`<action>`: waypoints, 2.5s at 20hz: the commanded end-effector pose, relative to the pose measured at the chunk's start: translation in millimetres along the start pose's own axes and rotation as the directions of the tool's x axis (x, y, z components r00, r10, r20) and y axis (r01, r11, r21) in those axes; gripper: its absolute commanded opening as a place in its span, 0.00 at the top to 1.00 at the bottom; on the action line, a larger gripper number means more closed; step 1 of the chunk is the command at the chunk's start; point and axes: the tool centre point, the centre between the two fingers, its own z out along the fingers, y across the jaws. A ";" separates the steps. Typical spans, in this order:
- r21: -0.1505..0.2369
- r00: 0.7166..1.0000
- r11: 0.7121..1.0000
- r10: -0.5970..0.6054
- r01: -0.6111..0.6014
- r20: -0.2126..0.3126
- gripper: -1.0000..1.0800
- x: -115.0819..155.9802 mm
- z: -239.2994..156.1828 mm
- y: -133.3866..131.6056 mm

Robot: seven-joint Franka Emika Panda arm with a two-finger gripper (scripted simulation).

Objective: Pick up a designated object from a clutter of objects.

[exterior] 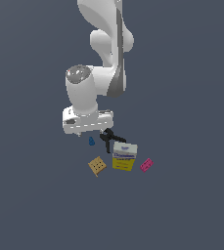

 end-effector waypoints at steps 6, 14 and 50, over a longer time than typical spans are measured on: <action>0.005 1.000 1.000 -0.025 0.025 0.012 0.04 -23.3 36.8 8.0; 0.006 1.000 1.000 -0.027 0.027 0.015 0.04 -27.5 43.4 9.1; 0.006 0.999 1.000 -0.028 0.028 0.014 1.00 -31.1 80.8 1.0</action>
